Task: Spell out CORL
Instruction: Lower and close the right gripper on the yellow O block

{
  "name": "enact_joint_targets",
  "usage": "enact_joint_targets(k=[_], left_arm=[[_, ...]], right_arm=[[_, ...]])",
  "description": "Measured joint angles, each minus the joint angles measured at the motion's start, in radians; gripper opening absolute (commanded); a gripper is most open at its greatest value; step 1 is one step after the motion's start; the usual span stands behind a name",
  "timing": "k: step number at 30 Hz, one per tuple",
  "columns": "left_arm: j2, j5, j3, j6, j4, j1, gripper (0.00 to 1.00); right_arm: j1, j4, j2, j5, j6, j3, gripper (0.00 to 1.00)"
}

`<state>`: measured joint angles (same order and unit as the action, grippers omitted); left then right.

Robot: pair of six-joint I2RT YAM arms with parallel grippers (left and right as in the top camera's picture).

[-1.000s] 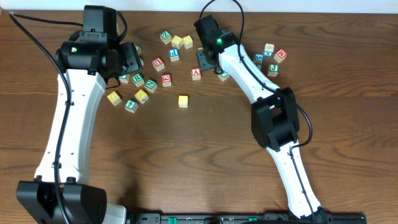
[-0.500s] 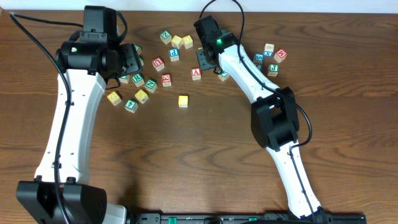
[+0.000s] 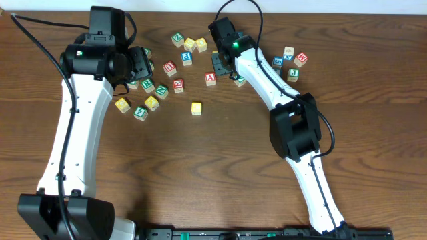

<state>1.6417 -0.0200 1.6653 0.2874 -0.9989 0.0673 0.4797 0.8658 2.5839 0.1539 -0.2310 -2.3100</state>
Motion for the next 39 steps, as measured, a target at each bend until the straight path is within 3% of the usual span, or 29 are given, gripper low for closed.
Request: enact_joint_targets(k=[23,39], left_arm=[[0.000,0.000,0.000,0.000,0.000,0.000,0.65],[0.000,0.000,0.000,0.000,0.000,0.000,0.65]], right_arm=[[-0.004,0.006,-0.008,0.000,-0.014,0.002,0.20],[-0.004,0.202,-0.249,-0.048,-0.015,0.003,0.18]])
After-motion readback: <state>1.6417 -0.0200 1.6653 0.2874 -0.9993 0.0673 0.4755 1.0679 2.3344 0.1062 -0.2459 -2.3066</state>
